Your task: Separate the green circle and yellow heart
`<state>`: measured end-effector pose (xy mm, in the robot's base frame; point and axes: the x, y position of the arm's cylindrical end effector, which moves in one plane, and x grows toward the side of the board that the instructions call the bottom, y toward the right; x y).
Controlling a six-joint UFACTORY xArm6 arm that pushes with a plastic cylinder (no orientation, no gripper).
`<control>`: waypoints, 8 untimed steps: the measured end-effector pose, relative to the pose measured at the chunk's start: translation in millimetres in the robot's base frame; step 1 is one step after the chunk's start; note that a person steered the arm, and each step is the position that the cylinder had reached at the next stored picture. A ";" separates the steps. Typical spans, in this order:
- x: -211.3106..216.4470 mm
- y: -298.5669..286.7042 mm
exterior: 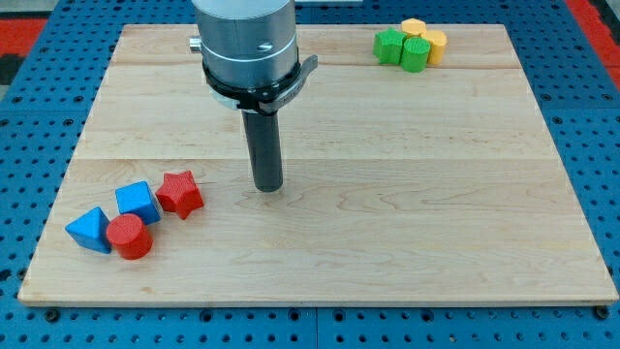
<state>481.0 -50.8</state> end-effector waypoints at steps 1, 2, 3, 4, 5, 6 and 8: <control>0.0 0.0; 1.1 0.0; 2.6 38.2; -42.4 157.5; -111.5 247.0; -170.3 287.0; -239.9 312.5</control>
<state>241.1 261.7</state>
